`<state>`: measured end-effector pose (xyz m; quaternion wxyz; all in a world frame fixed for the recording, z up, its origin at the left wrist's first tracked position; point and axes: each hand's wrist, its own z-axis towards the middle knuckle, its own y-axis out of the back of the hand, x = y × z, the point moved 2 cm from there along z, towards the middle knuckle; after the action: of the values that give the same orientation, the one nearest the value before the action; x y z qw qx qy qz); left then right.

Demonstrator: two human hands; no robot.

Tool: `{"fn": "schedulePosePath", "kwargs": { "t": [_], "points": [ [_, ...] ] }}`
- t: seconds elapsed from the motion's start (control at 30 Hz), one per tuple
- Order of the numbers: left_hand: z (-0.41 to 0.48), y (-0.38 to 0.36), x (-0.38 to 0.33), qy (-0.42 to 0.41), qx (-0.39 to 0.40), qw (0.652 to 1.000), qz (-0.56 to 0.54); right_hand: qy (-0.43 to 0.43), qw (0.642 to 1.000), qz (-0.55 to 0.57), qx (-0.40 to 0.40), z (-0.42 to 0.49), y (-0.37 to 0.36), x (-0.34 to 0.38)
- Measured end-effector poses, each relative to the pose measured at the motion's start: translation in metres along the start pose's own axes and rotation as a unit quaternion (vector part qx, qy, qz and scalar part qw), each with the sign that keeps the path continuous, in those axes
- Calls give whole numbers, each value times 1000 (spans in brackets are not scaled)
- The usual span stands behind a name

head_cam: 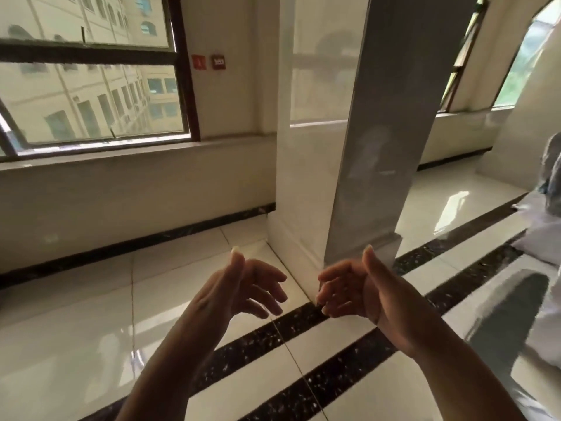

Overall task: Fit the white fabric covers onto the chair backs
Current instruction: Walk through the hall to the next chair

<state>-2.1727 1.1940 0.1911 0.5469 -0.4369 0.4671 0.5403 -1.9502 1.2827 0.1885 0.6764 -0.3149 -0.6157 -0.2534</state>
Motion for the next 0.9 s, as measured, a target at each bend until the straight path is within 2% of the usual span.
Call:
{"fn": "schedulePosePath", "kwargs": {
  "t": [0.2,0.43,0.63,0.9],
  "points": [
    [143,13,15,-14,99,995,-15,21,993,-14,-113,56,72,16],
    [318,-20,50,-16,199,979,-27,45,970,-13,-240,101,196,13],
    [464,-78,74,-25,241,969,-39,55,948,-27,-312,150,322,23],
    [624,-191,85,-37,369,926,-69,77,917,-21,-391,165,442,43]
  ]
}}
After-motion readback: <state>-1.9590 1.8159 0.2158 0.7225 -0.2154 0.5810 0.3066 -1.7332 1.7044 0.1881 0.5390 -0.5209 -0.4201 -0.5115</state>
